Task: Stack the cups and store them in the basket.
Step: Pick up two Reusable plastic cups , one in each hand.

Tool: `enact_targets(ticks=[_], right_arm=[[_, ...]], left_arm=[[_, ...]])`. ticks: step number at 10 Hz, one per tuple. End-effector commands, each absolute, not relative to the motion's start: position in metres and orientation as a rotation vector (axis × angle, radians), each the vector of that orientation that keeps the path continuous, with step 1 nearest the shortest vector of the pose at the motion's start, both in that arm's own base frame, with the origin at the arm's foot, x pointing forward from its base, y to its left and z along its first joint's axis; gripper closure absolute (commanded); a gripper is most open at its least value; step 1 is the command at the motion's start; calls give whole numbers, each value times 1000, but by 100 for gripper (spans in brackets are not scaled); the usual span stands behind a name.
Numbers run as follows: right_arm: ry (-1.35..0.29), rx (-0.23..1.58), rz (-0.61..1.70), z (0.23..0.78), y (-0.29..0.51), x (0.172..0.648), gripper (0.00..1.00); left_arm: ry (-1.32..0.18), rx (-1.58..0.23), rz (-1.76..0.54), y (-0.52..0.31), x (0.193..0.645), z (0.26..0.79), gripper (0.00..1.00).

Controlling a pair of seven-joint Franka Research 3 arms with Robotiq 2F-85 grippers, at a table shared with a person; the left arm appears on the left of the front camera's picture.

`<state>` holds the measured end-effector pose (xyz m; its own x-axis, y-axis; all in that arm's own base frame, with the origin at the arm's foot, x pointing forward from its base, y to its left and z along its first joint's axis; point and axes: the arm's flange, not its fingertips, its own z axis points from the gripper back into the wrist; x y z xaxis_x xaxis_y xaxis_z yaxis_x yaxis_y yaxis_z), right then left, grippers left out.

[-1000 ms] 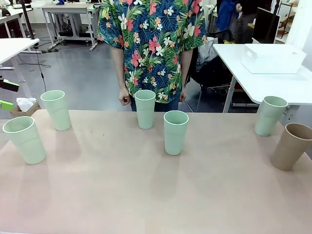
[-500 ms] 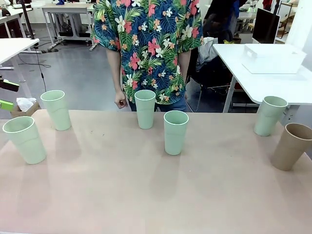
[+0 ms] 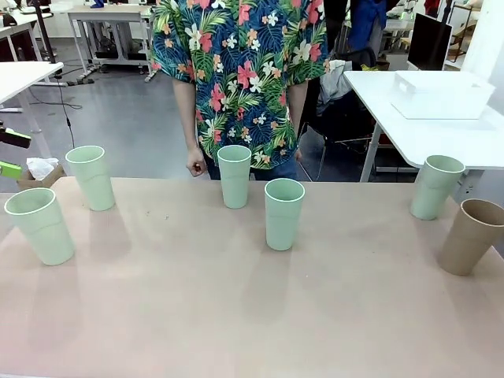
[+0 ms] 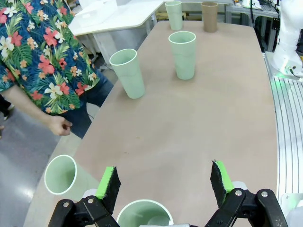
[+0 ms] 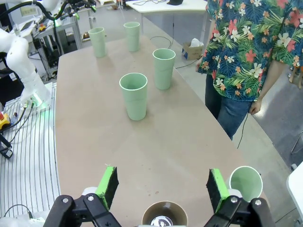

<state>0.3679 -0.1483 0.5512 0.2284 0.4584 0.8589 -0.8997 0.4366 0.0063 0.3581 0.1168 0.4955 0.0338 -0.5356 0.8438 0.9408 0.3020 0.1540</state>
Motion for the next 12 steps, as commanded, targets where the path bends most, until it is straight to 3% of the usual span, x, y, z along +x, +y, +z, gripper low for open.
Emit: enact_targets(ticks=[1,4,5,7,9,12], right_arm=[[-936,581,1019,553,-147,370,0],[-916,581,1010,551,-148,368,0],[-899,593,987,559,-163,389,0],[-906,718,1024,557,-203,432,0],[-945,828,1071,534,-238,471,0],[-1035,901,1124,472,-290,486,0]], left_arm=[[-992,-533,-1217,117,358,497,0],[-992,-533,-1217,117,358,497,0],[-975,-524,-1218,117,358,496,0],[-986,-559,-1218,159,399,493,0],[-999,-581,-1266,201,431,477,0],[-1103,-634,-1311,258,447,425,0]])
